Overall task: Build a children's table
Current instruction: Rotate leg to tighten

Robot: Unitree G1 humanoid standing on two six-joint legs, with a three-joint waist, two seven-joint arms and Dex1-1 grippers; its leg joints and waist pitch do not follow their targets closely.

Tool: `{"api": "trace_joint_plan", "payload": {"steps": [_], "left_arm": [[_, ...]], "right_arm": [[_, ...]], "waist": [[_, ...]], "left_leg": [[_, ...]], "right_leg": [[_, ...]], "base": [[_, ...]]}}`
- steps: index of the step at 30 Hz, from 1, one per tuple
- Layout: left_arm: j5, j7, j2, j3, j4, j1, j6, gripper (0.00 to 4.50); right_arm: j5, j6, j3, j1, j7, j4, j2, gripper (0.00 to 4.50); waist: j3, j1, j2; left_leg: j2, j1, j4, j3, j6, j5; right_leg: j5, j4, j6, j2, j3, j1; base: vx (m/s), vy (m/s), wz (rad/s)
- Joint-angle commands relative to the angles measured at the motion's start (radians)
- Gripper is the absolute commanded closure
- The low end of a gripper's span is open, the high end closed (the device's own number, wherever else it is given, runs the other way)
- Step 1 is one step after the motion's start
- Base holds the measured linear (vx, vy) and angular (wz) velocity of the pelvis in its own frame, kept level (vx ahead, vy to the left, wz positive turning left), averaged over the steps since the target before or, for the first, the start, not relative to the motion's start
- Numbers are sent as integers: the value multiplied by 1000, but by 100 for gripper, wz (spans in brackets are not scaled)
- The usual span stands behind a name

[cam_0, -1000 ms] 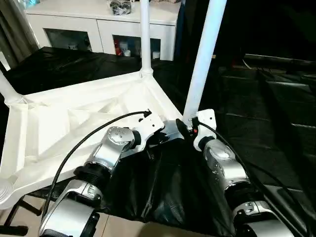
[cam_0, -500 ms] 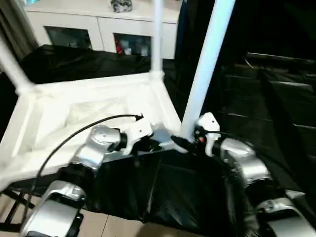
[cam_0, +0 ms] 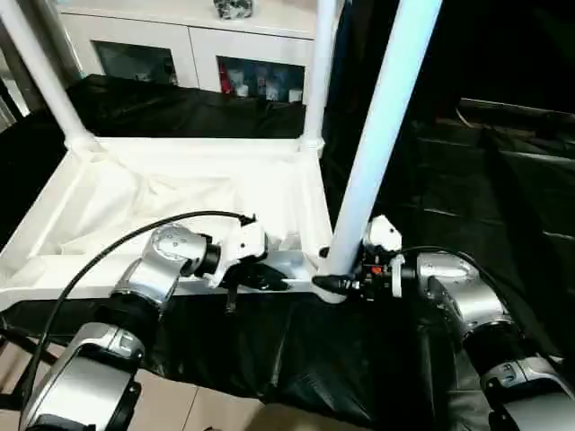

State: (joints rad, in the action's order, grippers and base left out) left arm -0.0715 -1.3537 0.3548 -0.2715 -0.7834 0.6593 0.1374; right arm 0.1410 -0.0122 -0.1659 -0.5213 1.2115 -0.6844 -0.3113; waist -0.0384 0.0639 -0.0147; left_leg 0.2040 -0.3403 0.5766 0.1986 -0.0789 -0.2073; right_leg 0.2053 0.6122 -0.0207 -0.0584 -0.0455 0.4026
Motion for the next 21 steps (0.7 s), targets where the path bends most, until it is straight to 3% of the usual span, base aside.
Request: {"api": "trace_joint_plan", "payload": {"steps": [1,6,8,10,12,17,21], "left_arm": [[-11,1,-4,-21,-36,-14,-6,450],[-15,92,-15,-5,-32,-21,-35,450],[-19,175,-38,15,-38,-23,-63,450],[-26,246,-69,24,-24,-35,-94,450],[-34,277,-83,22,-14,-40,-108,450],[-55,457,-192,22,54,-53,-224,450],[-67,518,-241,8,79,-51,-256,450]], "right_arm": [[18,9,-7,-1,21,25,12,191],[-3,10,23,20,-132,18,45,191],[-48,-23,46,21,-298,-19,75,191],[-75,-14,71,24,-460,-47,115,191],[-83,-11,83,24,-531,-57,135,191],[-96,53,137,-7,-875,-122,267,191],[-115,56,119,-27,-943,-140,336,191]], "waist": [[50,2,-10],[48,2,-8],[43,-8,-9],[40,-17,-9],[37,-22,-8],[41,-35,-5],[42,-31,-7]], "left_leg": [[35,-5,-54,-10,81,-105],[34,-4,-56,-11,71,-117],[32,-3,-61,-15,37,-154],[29,-2,-64,-19,19,-186],[30,2,-66,-19,15,-207],[31,2,-68,-19,9,-195],[27,1,-65,-16,25,-179]], "right_leg": [[75,-63,-251,-77,44,-55],[95,-66,-244,-77,45,-54],[199,-77,-221,-81,46,-50],[302,-89,-187,-82,47,-48],[343,-95,-176,-82,48,-42],[278,-87,-190,-78,52,-42],[254,-89,-187,-77,52,-42]], "base": [[0,0,0],[0,0,0],[0,0,0],[0,0,0],[0,0,0],[0,0,0],[0,0,0]]}}
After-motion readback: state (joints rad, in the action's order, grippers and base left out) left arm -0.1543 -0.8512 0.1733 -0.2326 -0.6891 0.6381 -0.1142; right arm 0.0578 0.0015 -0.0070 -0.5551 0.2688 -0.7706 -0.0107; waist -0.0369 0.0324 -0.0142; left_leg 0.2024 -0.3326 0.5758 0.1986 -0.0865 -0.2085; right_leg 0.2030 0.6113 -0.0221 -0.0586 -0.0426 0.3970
